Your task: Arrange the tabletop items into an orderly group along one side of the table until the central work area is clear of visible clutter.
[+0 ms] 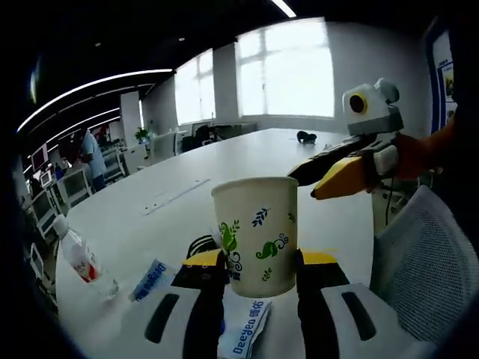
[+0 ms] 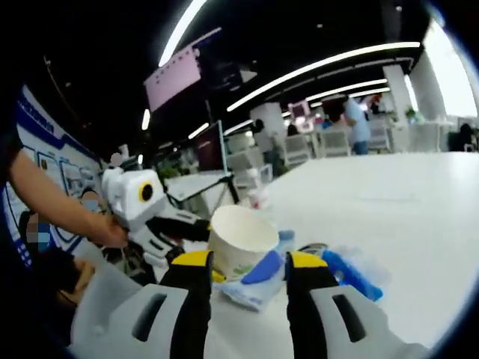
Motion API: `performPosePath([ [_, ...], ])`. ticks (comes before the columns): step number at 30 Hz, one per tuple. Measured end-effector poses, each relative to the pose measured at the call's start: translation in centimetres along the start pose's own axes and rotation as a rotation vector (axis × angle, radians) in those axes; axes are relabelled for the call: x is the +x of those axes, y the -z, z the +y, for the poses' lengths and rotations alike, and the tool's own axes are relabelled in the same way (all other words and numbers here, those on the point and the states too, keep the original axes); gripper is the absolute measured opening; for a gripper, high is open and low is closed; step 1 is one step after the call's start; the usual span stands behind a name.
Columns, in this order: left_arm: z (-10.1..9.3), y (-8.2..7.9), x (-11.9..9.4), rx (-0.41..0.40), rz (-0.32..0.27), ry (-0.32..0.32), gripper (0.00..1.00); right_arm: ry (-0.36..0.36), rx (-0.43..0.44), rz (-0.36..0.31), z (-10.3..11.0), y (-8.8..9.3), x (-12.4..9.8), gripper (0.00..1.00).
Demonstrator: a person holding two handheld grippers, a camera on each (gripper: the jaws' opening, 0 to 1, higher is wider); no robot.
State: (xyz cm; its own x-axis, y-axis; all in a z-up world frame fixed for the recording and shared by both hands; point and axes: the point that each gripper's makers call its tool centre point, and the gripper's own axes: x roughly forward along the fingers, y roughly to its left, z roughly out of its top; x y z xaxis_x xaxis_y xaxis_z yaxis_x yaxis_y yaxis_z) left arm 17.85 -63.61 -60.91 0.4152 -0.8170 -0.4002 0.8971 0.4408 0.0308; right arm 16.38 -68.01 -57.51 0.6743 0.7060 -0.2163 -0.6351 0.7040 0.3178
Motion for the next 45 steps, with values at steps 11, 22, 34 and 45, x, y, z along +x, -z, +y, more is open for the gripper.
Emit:
performPosePath([
  [11, -1.2, -1.6, 0.7, 0.003, -0.060, 0.075, 0.37, -0.040, 0.083, -0.028, 0.2, -0.6, 0.1, 0.37],
  [22, -2.7, -1.6, 1.7, 0.033, -0.049, 0.099, 0.37, -0.064, 0.009, -0.035, 1.0, -0.5, -0.6, 0.37],
  [34, -2.8, -1.3, 1.9, 0.045, -0.029, 0.084, 0.37, -0.108, -0.076, -0.034, 1.7, -0.8, -0.7, 0.37],
  [45, -2.8, -0.4, 1.7, 0.040, -0.014, 0.075, 0.36, -0.160, -0.131, -0.040, 3.2, -0.8, -0.3, 0.37],
])
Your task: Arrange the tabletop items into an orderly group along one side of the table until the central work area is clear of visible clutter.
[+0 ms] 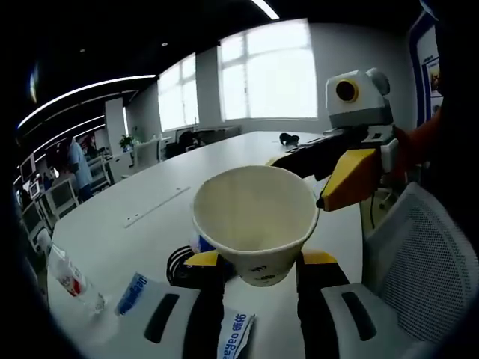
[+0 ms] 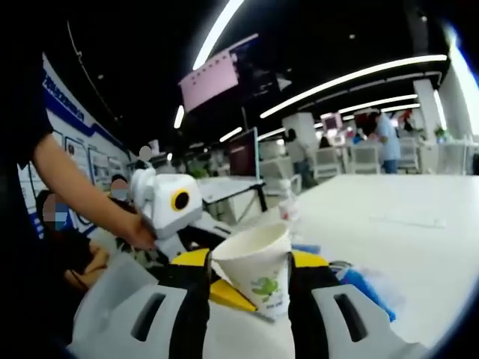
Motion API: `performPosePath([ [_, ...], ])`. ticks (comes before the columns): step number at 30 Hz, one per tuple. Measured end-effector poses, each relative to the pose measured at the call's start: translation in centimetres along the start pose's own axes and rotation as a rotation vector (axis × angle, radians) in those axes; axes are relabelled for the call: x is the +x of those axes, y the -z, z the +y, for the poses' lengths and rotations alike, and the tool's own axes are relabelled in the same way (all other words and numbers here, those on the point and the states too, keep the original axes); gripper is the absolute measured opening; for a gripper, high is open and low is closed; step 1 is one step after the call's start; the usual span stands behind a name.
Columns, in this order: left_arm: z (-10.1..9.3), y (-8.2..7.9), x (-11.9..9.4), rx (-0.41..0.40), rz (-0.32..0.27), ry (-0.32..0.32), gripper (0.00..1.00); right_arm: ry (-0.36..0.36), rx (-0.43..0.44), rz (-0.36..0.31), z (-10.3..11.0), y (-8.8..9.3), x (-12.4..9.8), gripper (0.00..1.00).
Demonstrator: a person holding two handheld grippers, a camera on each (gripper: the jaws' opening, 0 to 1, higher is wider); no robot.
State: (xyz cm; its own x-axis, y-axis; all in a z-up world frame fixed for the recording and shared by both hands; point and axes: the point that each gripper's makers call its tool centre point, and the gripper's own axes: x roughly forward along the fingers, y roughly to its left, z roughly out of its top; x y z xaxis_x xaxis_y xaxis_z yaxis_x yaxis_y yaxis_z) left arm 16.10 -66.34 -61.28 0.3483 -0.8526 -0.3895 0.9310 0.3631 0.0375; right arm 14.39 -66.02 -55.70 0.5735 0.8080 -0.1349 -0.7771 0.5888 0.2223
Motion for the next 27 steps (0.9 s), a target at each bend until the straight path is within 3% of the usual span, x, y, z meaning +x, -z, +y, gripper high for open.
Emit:
performPosePath([
  [10, 0.8, 0.0, 0.0, 0.003, -0.014, -0.013, 0.36, 0.011, -0.008, 0.016, -0.5, 0.4, 0.1, 0.36],
  [16, 1.9, 0.4, -0.2, 0.002, -0.005, -0.025, 0.36, 0.054, -0.008, 0.020, -1.8, 0.7, -0.5, 0.37],
  [27, 4.7, 1.2, -0.7, -0.017, 0.016, -0.065, 0.36, 0.188, -0.020, 0.043, -4.8, 2.1, -2.0, 0.55],
])
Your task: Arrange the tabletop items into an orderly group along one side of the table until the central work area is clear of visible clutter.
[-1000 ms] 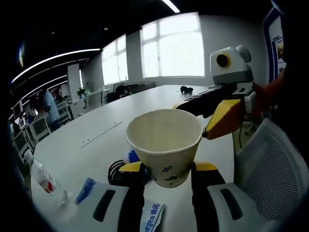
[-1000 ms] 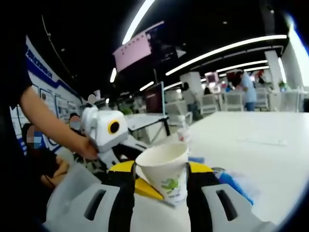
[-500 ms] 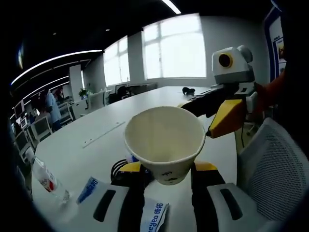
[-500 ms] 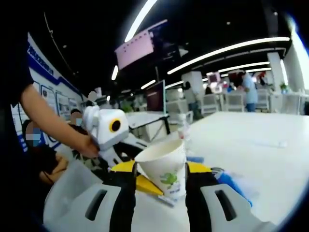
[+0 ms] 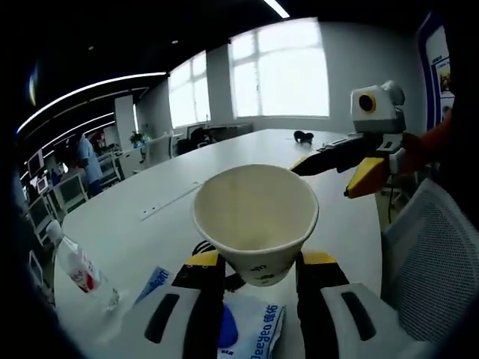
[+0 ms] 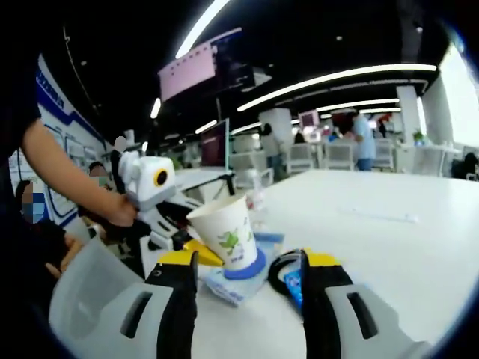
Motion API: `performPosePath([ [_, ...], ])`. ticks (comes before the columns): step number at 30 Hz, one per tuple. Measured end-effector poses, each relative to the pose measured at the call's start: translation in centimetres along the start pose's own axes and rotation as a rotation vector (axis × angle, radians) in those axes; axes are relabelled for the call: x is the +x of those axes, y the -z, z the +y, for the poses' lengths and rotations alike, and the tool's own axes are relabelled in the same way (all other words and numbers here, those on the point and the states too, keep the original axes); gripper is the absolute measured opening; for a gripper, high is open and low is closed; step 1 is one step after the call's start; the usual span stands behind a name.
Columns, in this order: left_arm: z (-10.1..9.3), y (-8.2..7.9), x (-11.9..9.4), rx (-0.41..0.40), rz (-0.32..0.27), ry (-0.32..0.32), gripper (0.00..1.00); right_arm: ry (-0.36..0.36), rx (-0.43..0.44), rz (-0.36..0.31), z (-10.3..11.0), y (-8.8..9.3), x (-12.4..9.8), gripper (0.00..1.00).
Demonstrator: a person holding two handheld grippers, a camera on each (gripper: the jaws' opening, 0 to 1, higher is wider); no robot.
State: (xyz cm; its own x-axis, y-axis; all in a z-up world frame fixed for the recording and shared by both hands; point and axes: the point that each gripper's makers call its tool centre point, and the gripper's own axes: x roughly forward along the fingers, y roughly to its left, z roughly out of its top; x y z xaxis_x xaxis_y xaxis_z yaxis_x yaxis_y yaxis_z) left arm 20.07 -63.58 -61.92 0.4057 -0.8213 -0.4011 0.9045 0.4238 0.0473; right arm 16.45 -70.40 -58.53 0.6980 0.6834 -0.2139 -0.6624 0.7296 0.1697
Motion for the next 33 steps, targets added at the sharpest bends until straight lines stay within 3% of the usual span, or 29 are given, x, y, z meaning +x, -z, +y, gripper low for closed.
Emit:
performPosePath([
  [13, 3.4, 0.9, -0.3, -0.008, 0.024, -0.051, 0.36, 0.076, -0.020, 0.042, -1.2, 1.7, -0.3, 0.76],
  [33, 7.8, 1.6, 0.3, -0.021, 0.055, -0.117, 0.36, 0.112, 0.003, 0.088, -1.6, 3.5, -0.9, 0.78],
])
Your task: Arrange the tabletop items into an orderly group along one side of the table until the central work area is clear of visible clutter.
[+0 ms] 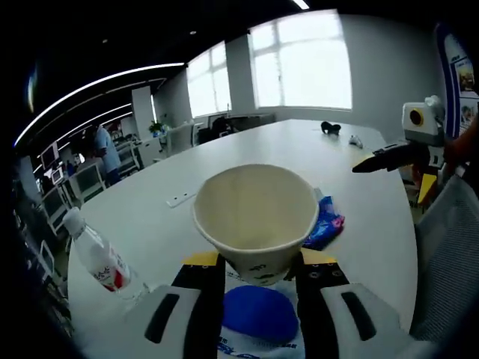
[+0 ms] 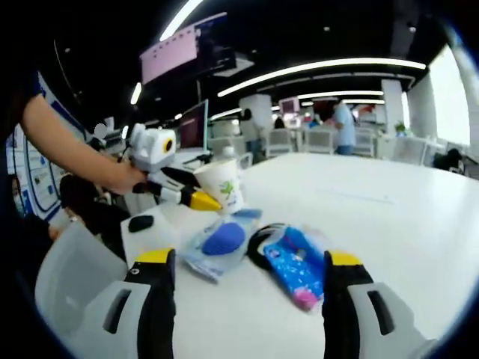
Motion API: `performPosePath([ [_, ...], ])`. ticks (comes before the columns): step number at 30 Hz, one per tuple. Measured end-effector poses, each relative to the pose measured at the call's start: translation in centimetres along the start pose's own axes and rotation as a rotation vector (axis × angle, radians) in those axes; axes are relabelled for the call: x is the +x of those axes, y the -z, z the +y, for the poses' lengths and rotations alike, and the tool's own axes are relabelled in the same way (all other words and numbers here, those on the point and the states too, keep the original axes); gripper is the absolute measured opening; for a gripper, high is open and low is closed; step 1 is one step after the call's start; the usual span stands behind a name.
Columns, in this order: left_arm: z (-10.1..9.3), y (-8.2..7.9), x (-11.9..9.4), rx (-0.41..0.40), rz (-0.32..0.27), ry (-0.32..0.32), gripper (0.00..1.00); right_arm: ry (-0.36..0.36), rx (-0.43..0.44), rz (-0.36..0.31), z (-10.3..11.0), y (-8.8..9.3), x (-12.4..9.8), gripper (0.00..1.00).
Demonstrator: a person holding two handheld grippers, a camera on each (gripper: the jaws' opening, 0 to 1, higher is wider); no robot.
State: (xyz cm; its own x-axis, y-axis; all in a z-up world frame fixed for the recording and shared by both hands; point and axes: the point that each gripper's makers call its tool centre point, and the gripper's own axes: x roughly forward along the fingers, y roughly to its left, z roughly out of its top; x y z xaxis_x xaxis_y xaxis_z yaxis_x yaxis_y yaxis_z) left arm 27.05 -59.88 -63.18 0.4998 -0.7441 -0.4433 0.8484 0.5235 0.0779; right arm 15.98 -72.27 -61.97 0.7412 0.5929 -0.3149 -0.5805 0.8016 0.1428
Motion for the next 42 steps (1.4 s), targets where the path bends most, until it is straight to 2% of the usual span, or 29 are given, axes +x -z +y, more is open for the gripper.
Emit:
performPosePath([
  [12, 2.5, 0.5, 0.9, -0.008, 0.019, -0.041, 0.36, 0.012, 0.008, 0.023, -0.4, 1.0, 0.3, 0.78],
  [16, 3.3, 0.6, 1.3, -0.010, 0.022, -0.051, 0.36, 0.001, 0.024, 0.009, -0.2, 0.8, 0.4, 0.79],
  [24, 5.7, 0.6, 2.1, -0.020, 0.027, -0.108, 0.36, 0.015, -0.010, 0.036, -1.0, 1.4, 0.3, 0.89],
  [31, 7.1, 0.9, 2.8, -0.023, 0.038, -0.128, 0.36, 0.034, 0.036, 0.020, -1.9, 1.7, 0.4, 0.95],
  [42, 9.7, 1.5, 4.1, -0.040, 0.066, -0.178, 0.36, 0.045, 0.060, 0.023, -2.4, 2.4, 0.4, 0.94],
])
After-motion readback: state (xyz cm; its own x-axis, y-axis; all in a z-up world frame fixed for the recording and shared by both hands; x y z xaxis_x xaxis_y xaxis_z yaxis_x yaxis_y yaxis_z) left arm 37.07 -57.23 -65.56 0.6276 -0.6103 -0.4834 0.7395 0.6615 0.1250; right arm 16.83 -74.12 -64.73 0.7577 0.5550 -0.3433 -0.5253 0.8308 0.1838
